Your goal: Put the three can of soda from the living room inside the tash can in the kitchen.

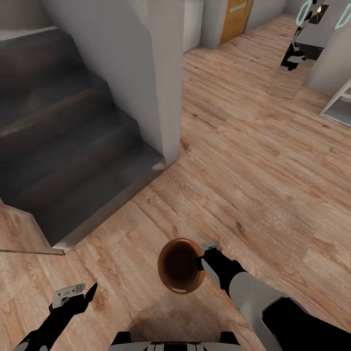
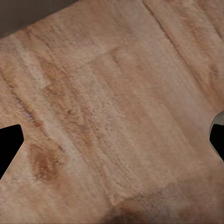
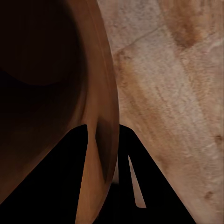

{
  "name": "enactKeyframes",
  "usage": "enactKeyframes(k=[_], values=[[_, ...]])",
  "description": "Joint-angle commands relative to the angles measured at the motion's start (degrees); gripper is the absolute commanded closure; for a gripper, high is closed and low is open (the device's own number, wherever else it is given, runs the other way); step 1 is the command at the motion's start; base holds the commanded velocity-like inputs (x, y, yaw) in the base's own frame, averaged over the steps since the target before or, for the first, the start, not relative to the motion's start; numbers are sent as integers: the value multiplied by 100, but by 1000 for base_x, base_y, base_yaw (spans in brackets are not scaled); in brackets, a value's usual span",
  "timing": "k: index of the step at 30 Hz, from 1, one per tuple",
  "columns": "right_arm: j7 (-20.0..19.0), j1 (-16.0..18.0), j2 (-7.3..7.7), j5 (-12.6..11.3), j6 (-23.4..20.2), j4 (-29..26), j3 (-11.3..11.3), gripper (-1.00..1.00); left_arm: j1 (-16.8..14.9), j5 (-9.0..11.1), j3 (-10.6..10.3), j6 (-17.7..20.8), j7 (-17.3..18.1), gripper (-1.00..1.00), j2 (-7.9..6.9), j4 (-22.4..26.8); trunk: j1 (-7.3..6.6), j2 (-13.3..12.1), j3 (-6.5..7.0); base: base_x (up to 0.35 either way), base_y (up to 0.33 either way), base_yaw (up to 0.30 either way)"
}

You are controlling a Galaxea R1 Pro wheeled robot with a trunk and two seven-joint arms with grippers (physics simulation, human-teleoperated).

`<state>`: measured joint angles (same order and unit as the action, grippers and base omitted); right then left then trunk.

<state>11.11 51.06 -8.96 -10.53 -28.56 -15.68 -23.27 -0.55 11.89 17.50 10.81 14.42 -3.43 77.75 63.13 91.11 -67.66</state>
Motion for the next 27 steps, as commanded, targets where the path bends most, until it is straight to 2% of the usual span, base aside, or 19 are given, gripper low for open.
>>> enactKeyframes(k=[1,13,23,27], values=[[-14,0,-1,-51,8,-2,7,100,0,-1,0,0,0,-100,0,-1,-23,-42,19,0,0,0],[-37,-2,6,-55,7,-331,31,100,2,-11,-1,0,-1,-100,0,-5,-286,-523,234,0,0,0],[-47,-2,10,-50,6,-399,34,100,0,-11,-1,0,-1,-100,0,-5,-506,-924,414,0,0,0],[-51,-4,50,-46,0,-466,27,100,1,-11,-7,0,-1,-100,0,-5,-594,-1084,485,0,0,0]])
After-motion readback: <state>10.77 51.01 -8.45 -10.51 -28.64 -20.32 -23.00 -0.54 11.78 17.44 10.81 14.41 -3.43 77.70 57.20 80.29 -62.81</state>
